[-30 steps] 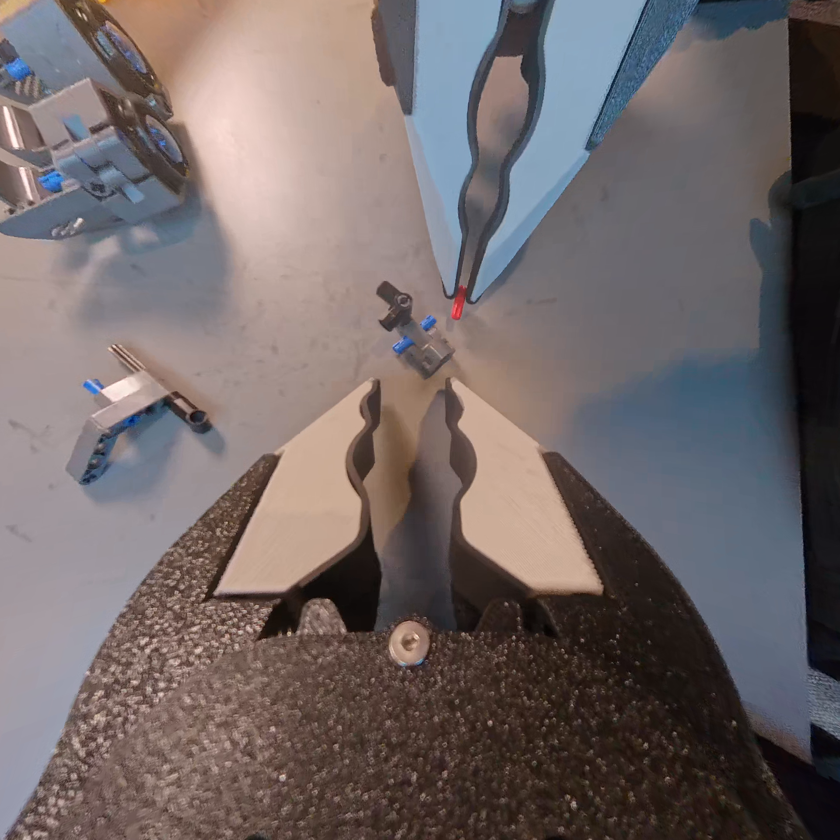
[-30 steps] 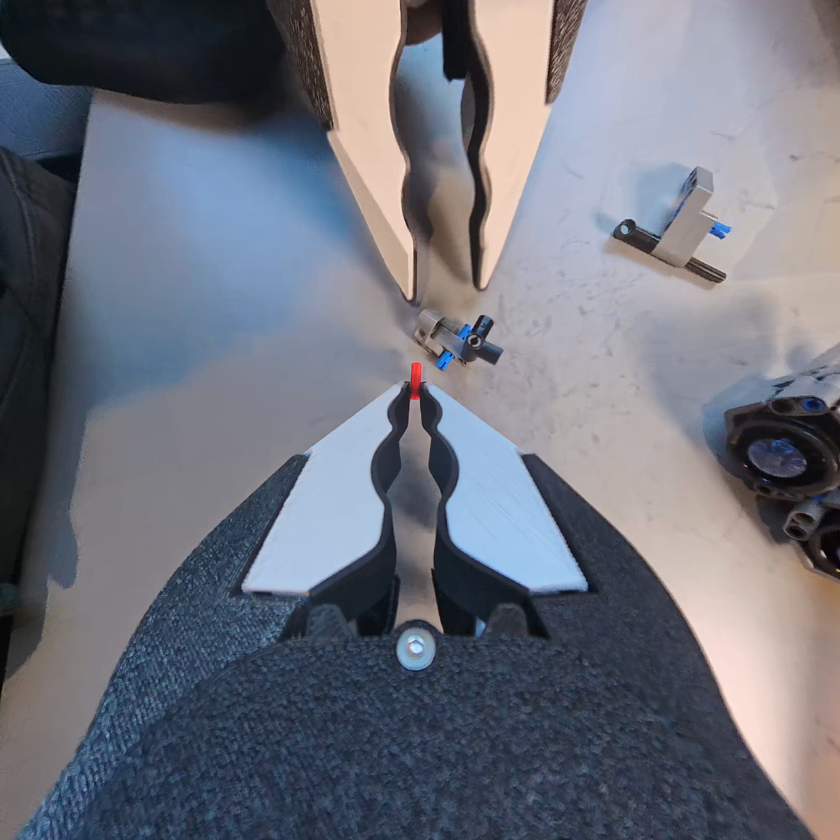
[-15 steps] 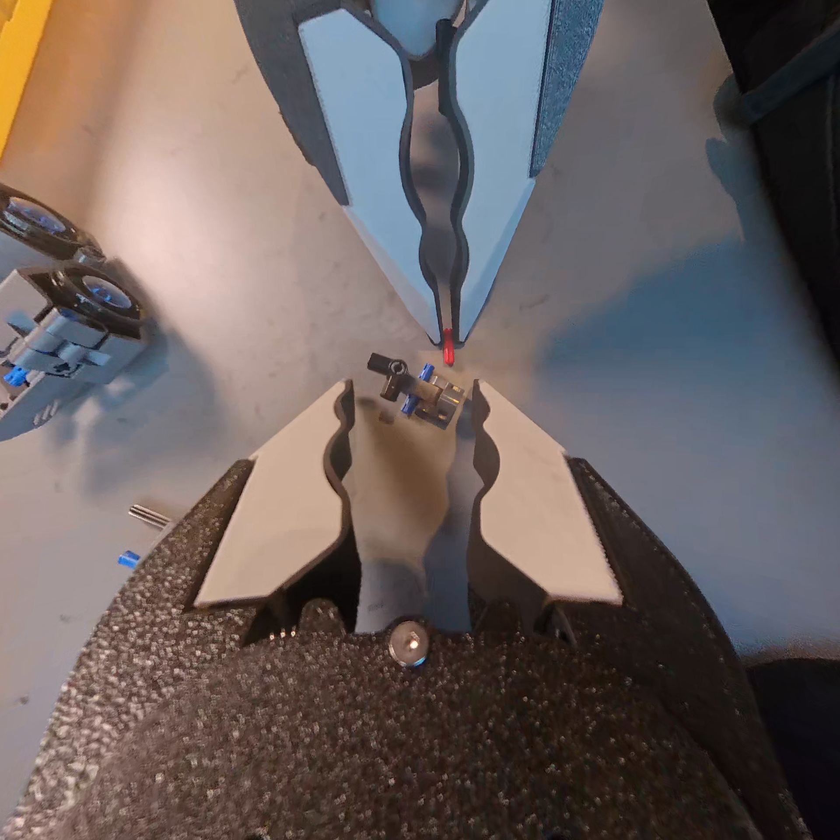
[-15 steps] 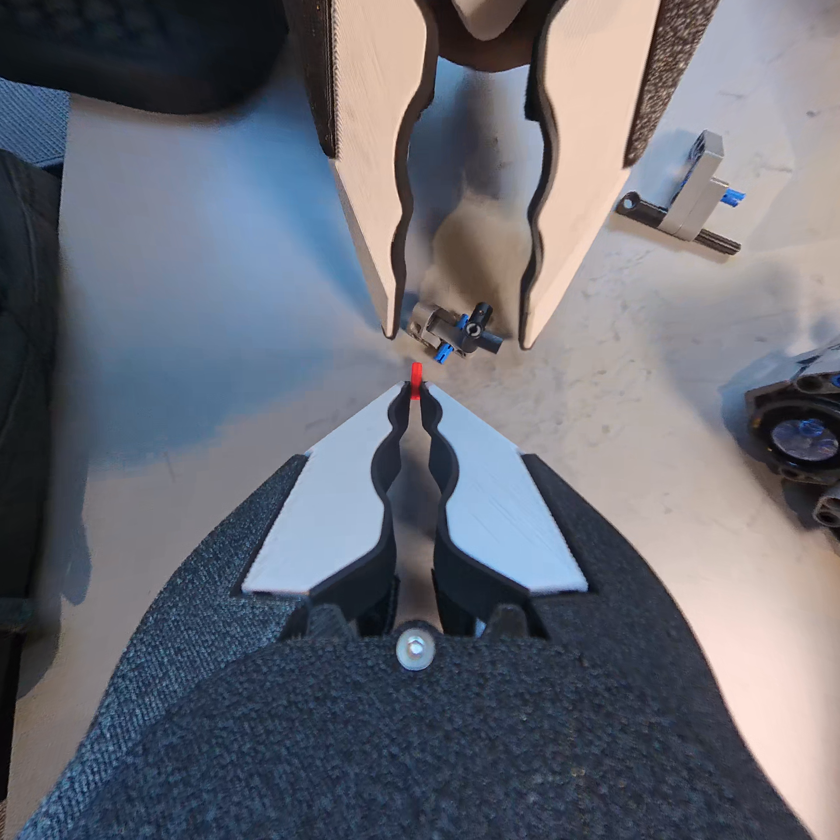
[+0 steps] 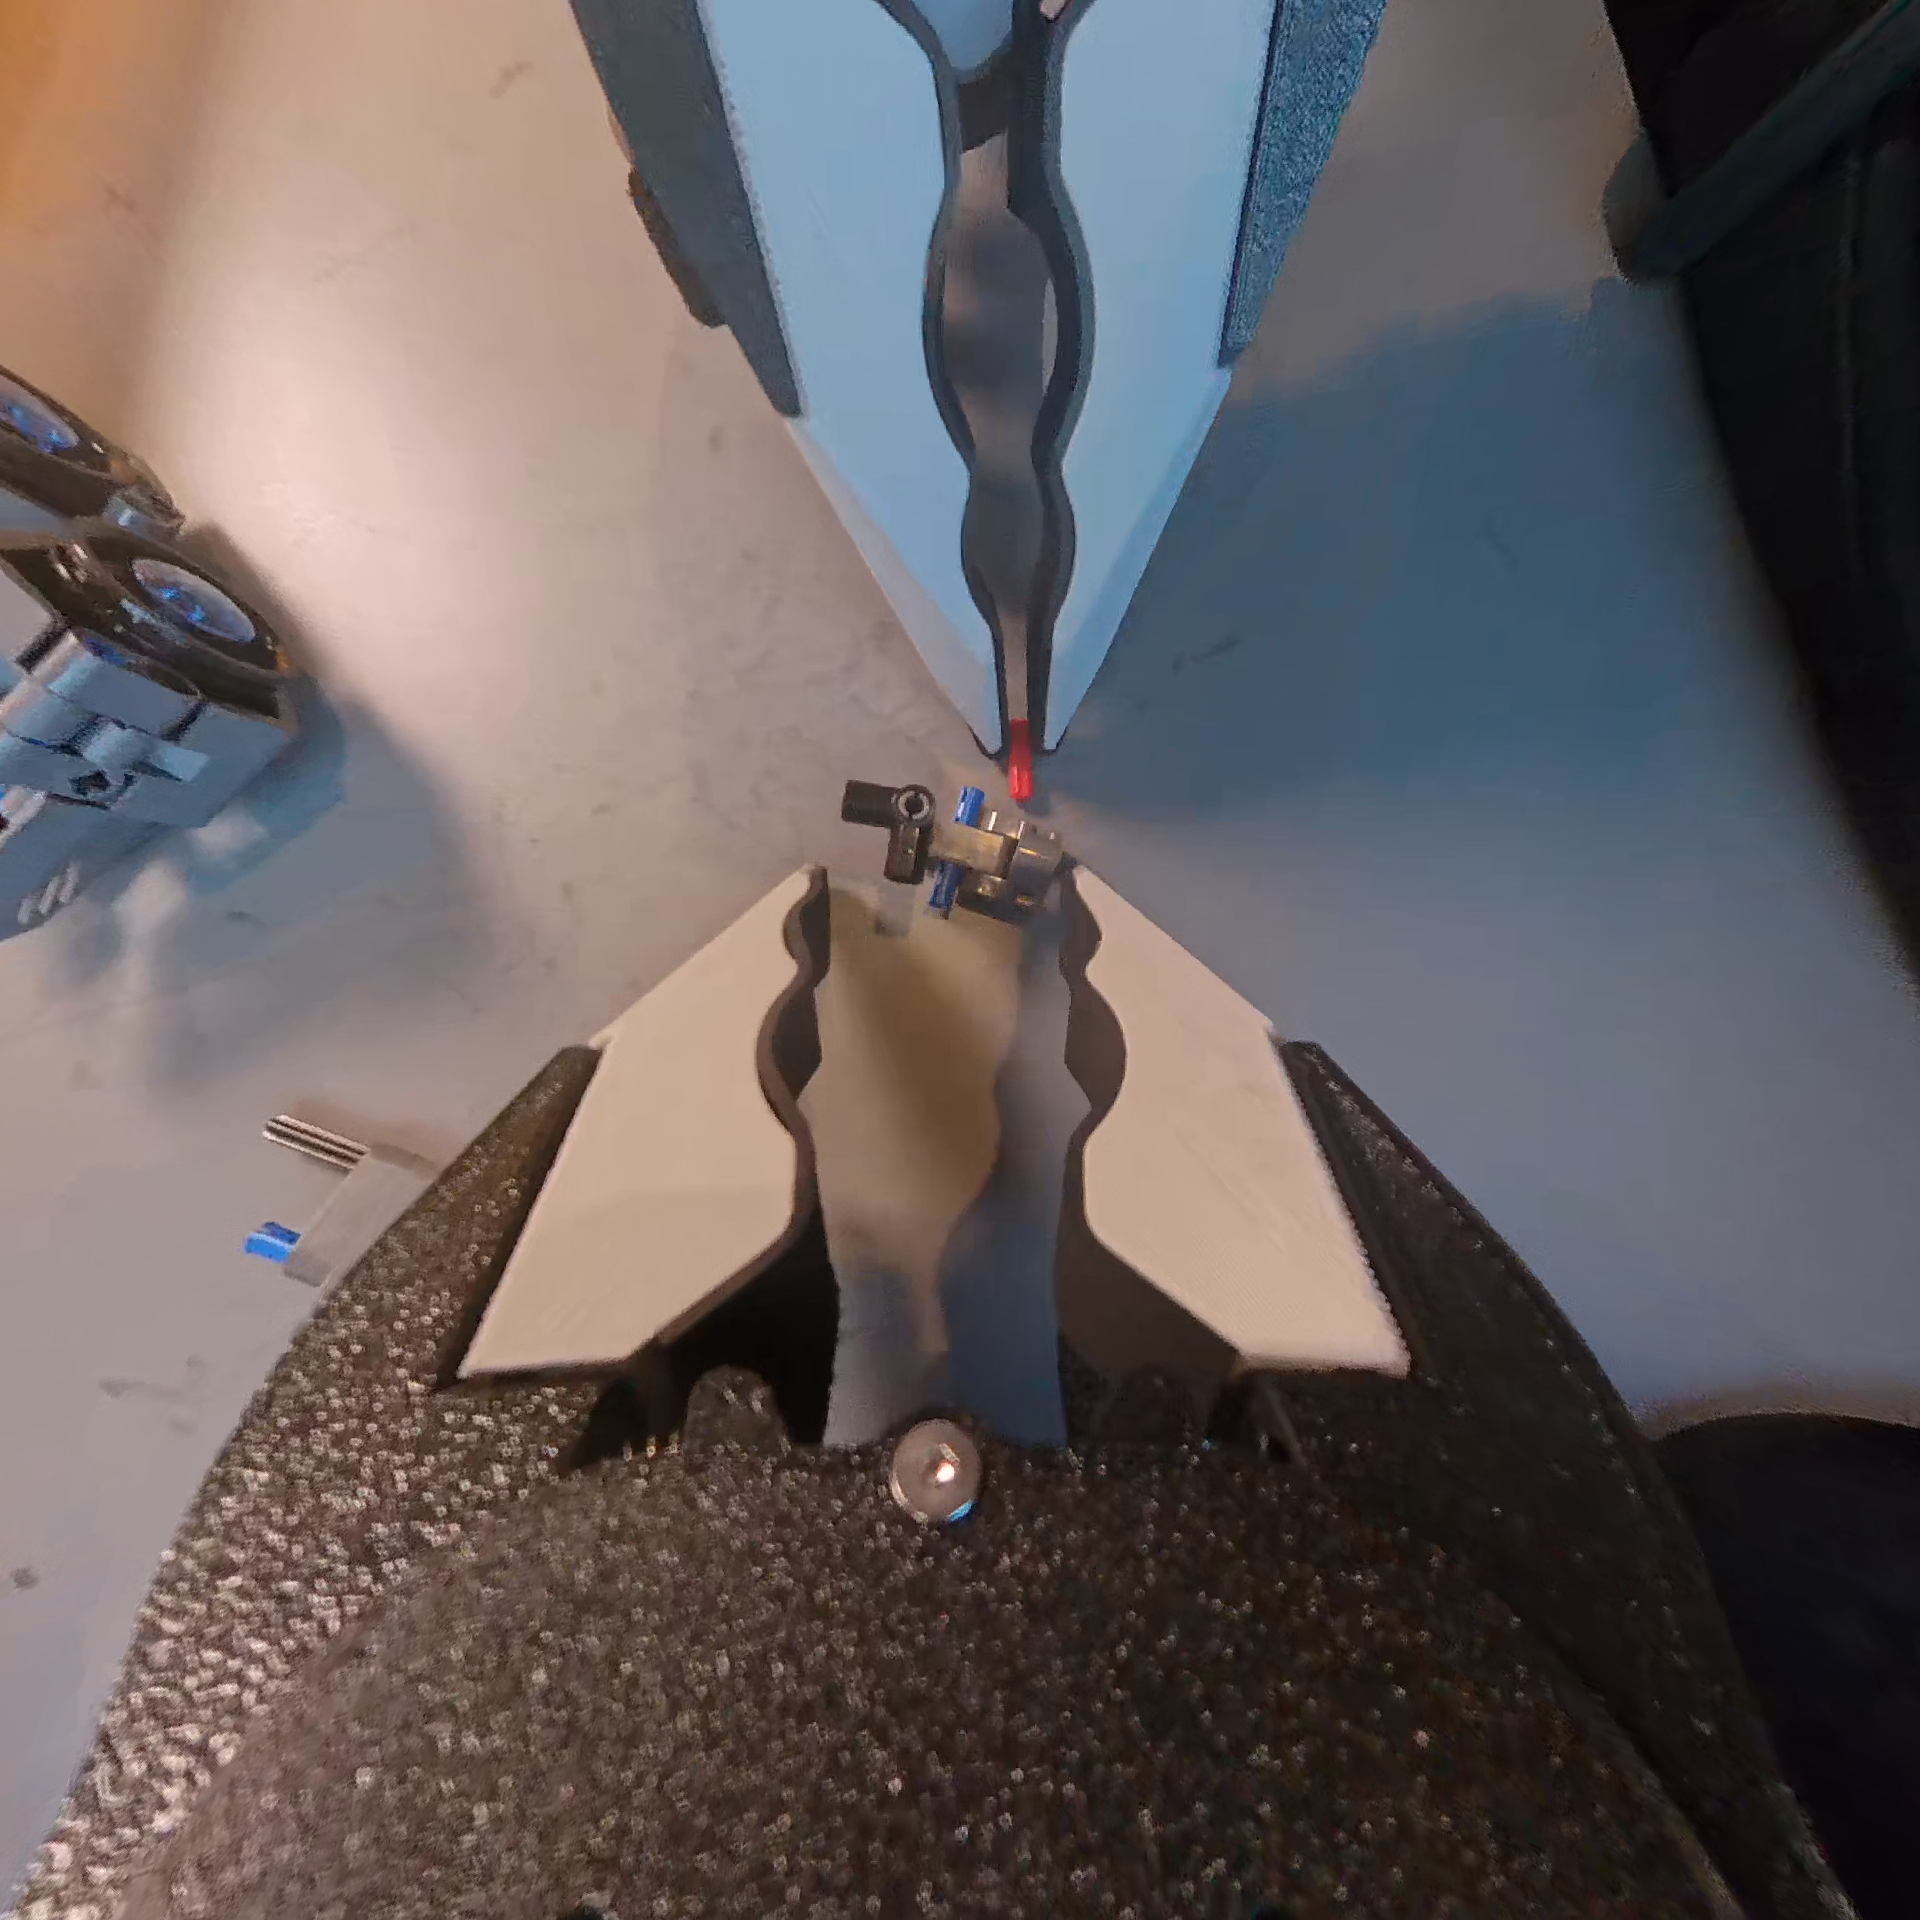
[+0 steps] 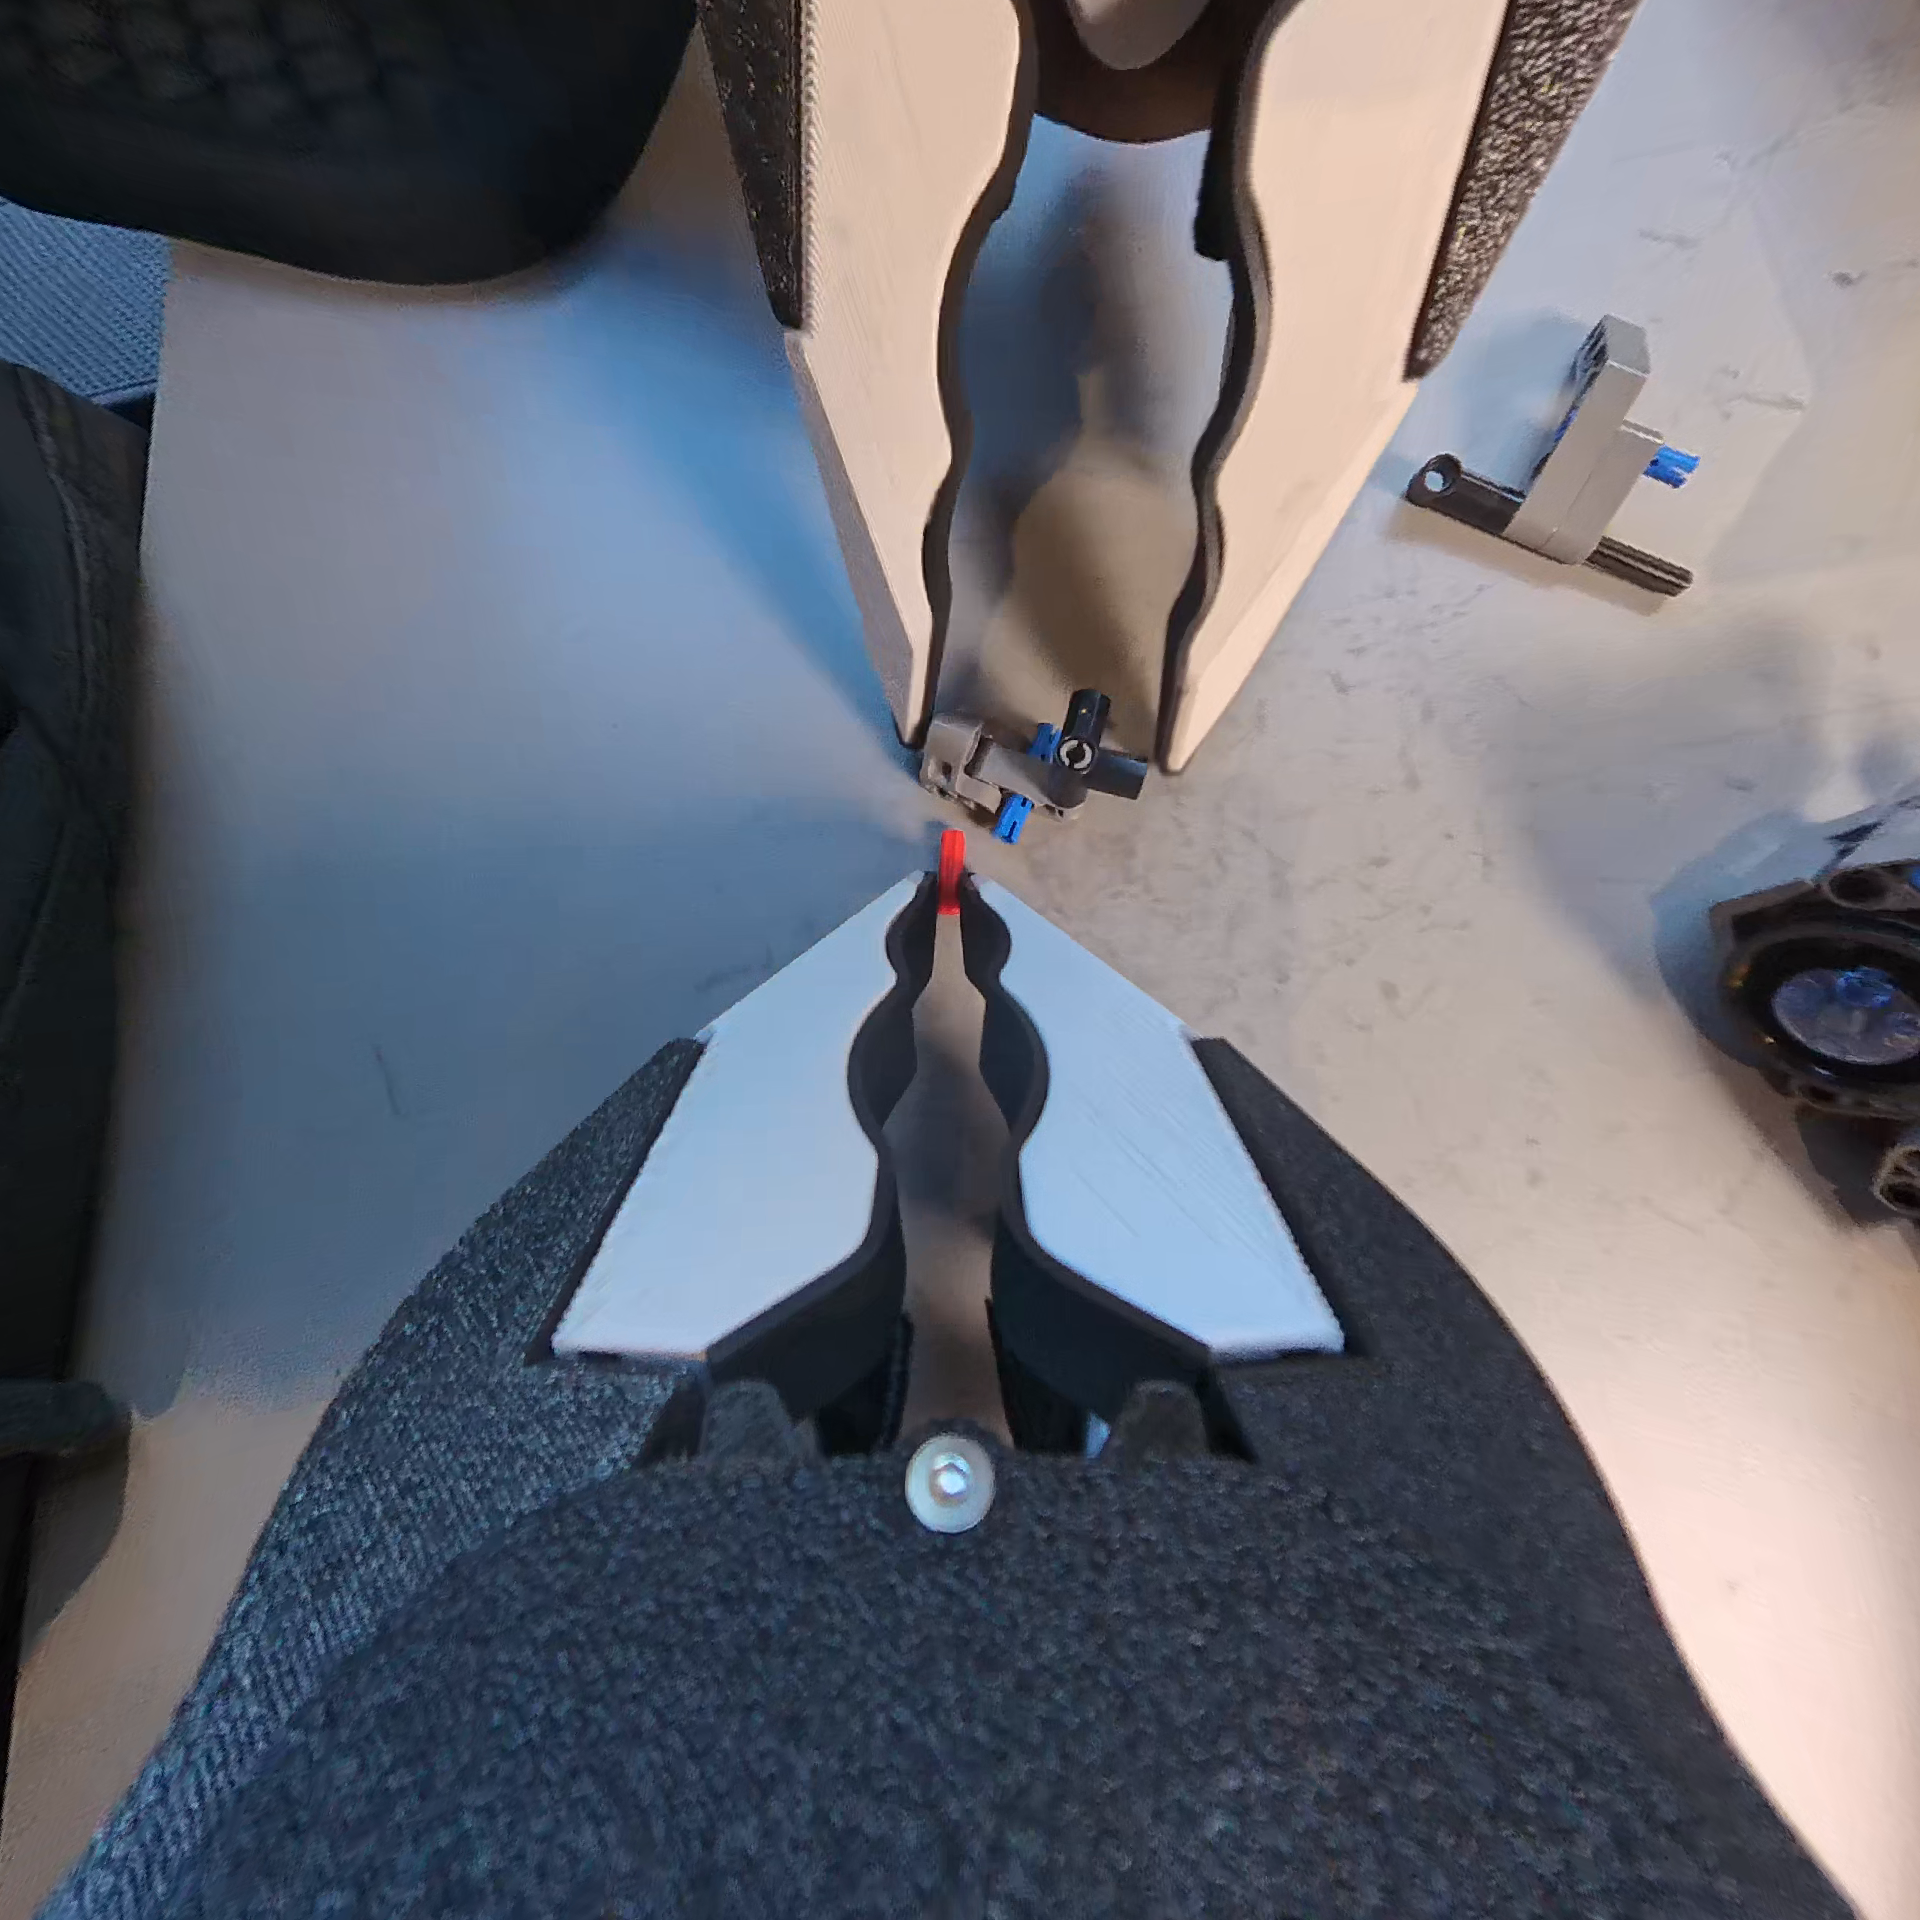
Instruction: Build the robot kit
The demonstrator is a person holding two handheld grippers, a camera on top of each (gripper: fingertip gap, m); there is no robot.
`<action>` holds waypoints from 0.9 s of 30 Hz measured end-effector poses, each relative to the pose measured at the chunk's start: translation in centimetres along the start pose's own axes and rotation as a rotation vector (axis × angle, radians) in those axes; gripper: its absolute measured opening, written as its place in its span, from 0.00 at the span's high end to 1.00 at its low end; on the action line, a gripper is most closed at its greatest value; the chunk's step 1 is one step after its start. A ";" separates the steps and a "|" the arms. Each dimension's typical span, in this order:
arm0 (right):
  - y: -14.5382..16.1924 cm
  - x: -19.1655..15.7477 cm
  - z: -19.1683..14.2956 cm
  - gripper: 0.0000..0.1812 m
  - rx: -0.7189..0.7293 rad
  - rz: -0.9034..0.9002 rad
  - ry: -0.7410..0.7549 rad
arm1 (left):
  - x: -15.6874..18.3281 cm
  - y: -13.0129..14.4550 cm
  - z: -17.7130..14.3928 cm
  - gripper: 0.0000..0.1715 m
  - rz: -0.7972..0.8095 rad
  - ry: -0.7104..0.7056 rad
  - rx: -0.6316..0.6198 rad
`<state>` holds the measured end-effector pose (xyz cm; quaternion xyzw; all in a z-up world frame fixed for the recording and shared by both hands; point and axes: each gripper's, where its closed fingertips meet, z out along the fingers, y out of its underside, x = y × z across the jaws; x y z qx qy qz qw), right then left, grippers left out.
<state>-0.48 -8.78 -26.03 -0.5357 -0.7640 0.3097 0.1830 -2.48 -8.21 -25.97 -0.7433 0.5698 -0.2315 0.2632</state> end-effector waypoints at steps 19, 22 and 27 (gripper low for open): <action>0.1 1.3 -0.2 0.99 0.011 0.035 0.064 | -0.3 -0.6 0.7 0.83 -0.049 -0.150 0.014; 0.1 1.3 -0.2 0.99 0.014 0.031 0.068 | -0.2 -0.6 0.7 0.83 -0.059 -0.172 0.007; 0.0 1.4 -0.3 0.99 0.033 0.021 0.072 | -0.2 -0.6 0.7 0.83 -0.054 -0.210 -0.007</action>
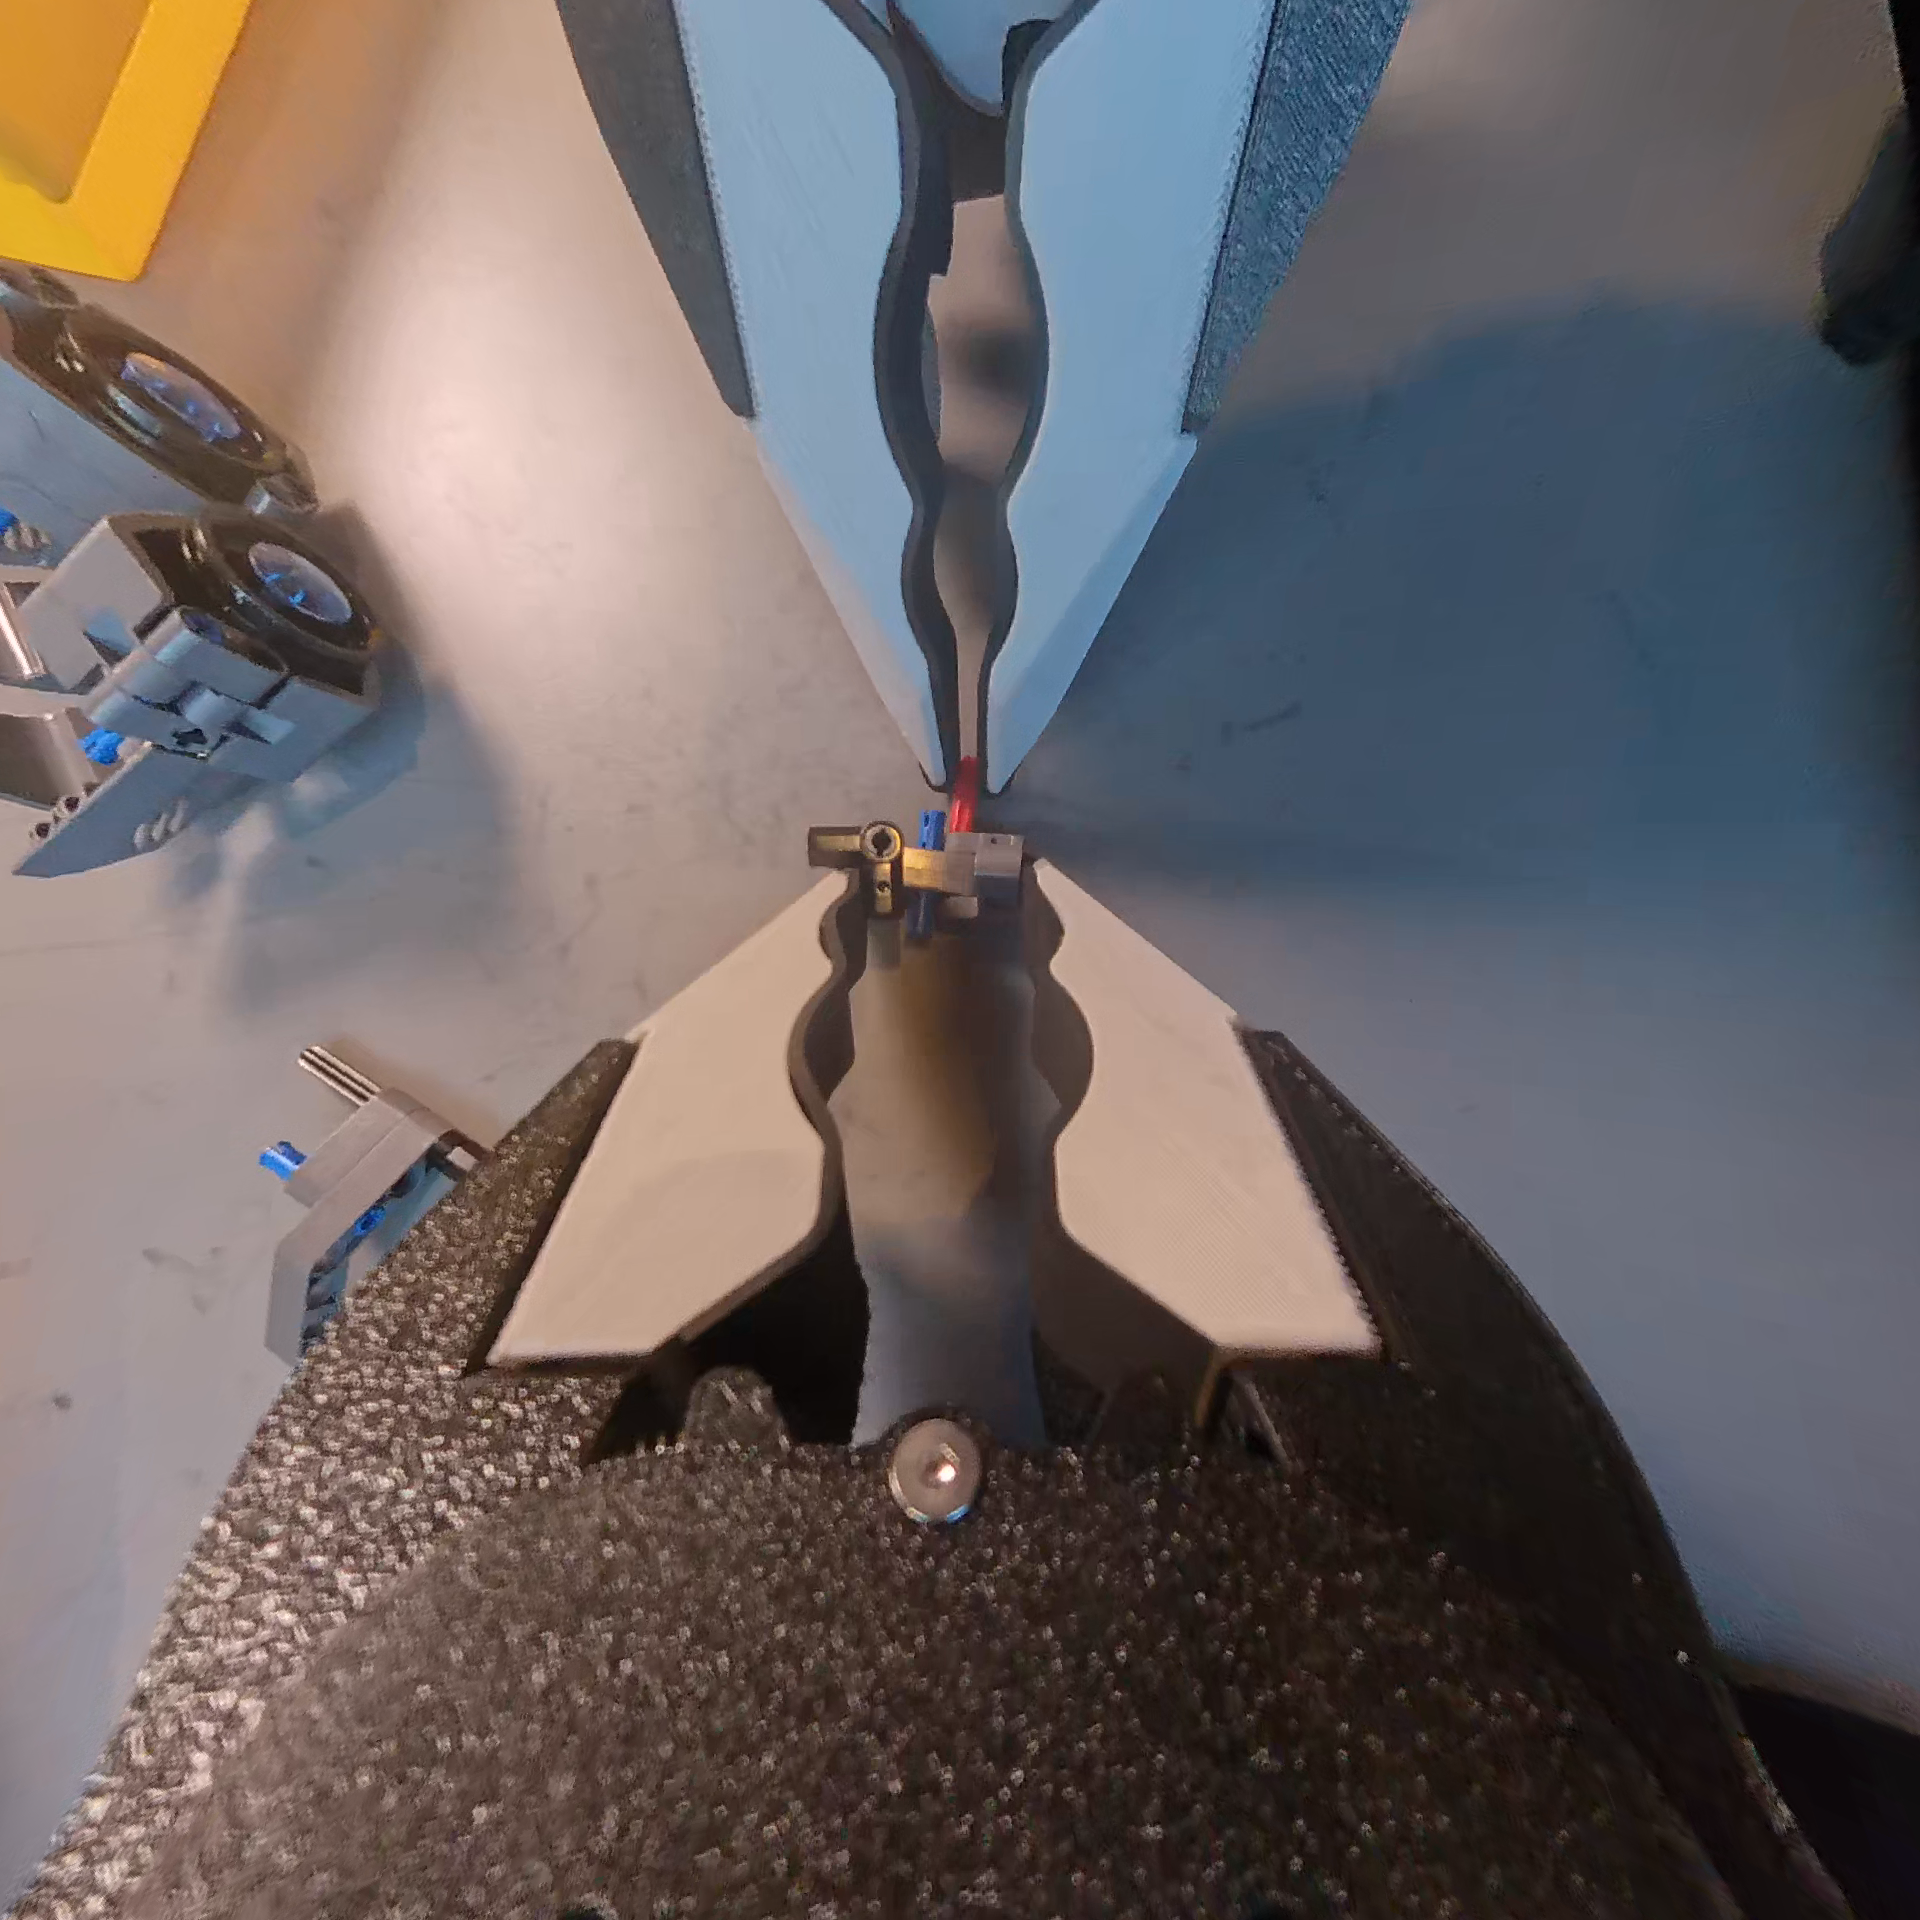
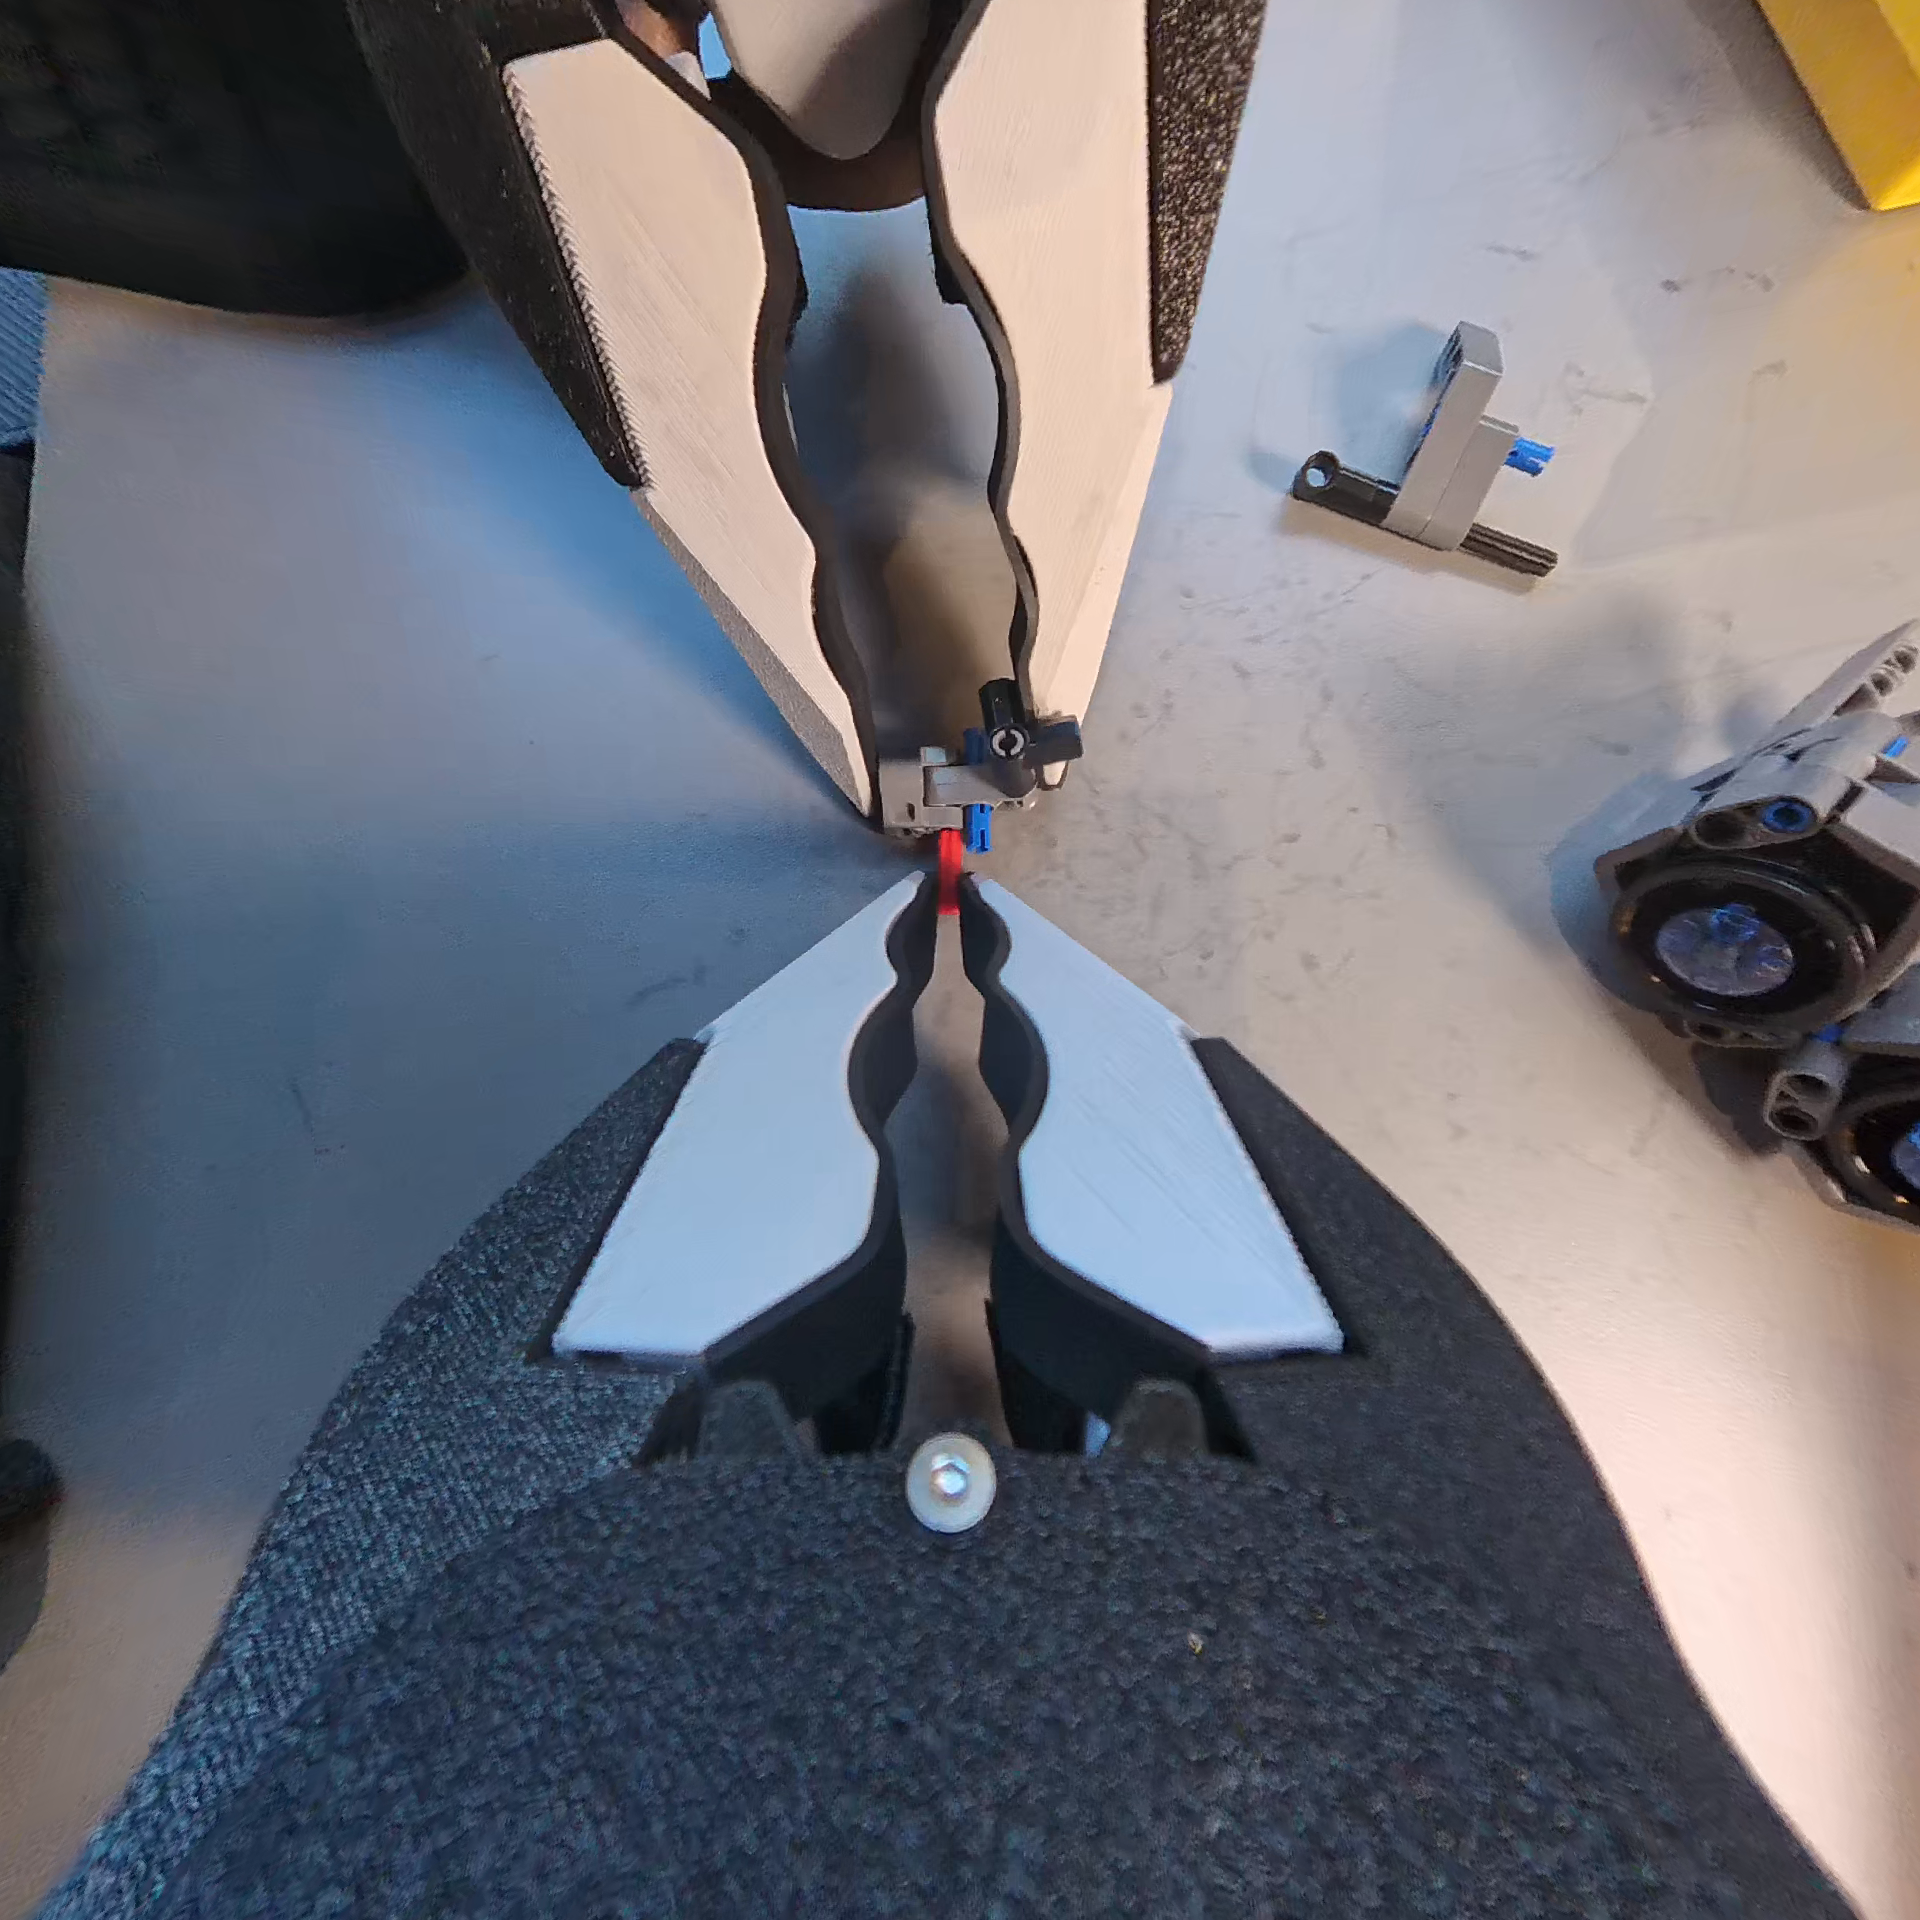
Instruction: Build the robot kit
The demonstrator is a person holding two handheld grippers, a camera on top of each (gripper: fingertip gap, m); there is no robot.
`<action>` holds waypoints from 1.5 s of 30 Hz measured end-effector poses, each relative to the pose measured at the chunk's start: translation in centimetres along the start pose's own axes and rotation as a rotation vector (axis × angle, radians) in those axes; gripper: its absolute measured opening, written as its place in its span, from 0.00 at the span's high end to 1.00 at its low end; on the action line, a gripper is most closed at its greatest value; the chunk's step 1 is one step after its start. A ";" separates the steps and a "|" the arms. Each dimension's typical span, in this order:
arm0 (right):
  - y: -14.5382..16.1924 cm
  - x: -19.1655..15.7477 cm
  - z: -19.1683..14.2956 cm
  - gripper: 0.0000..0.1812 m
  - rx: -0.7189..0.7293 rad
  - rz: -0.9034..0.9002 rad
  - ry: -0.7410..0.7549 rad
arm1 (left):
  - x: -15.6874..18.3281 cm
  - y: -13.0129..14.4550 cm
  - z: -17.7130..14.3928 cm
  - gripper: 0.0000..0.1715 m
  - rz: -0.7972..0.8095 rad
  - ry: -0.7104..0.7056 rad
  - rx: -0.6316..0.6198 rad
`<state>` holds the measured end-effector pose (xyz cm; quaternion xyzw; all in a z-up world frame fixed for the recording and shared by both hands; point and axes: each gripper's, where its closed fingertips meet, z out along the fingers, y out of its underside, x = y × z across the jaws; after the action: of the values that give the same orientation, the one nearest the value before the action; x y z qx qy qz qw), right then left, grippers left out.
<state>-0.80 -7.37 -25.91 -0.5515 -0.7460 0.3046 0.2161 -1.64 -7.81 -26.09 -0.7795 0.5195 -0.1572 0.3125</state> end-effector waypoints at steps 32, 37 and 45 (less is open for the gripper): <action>-0.2 0.1 0.0 0.99 0.038 -0.265 0.078 | 0.0 0.1 0.0 0.83 -0.096 -0.009 0.050; -0.2 0.1 0.1 0.99 0.025 -0.253 0.070 | 0.0 0.1 0.0 0.83 -0.108 -0.018 0.050; -0.3 0.1 0.1 0.99 0.016 -0.319 0.095 | -0.2 0.1 0.0 0.83 -0.158 -0.025 0.073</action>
<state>-1.08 -7.38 -25.76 -0.4379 -0.8107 0.2459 0.3010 -1.80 -7.68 -26.14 -0.8082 0.4463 -0.1904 0.3338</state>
